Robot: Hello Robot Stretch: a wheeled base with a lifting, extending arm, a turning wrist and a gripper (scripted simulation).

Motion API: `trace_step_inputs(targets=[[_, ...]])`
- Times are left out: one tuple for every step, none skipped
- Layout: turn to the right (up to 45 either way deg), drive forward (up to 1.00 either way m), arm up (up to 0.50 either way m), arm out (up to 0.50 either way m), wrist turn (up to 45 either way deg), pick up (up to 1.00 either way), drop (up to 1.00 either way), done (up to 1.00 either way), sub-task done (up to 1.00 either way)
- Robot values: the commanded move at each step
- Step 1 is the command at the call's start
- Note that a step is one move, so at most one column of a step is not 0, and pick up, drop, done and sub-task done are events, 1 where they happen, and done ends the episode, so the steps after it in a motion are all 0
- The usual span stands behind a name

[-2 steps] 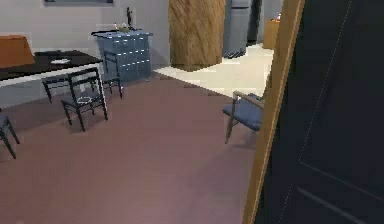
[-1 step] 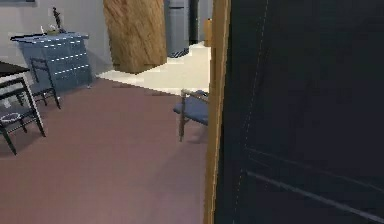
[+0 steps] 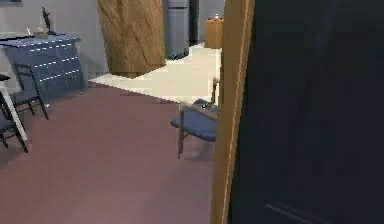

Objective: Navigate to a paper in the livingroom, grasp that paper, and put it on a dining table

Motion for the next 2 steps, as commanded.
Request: trace_step_inputs(targets=[[-39.0, 0.00, 0.00, 0.00, 0.0, 0.00, 0.00, 0.00, 0.00], [0.0, 0.40, 0.00, 0.00, 0.0, 0.00, 0.00, 0.00, 0.00]])
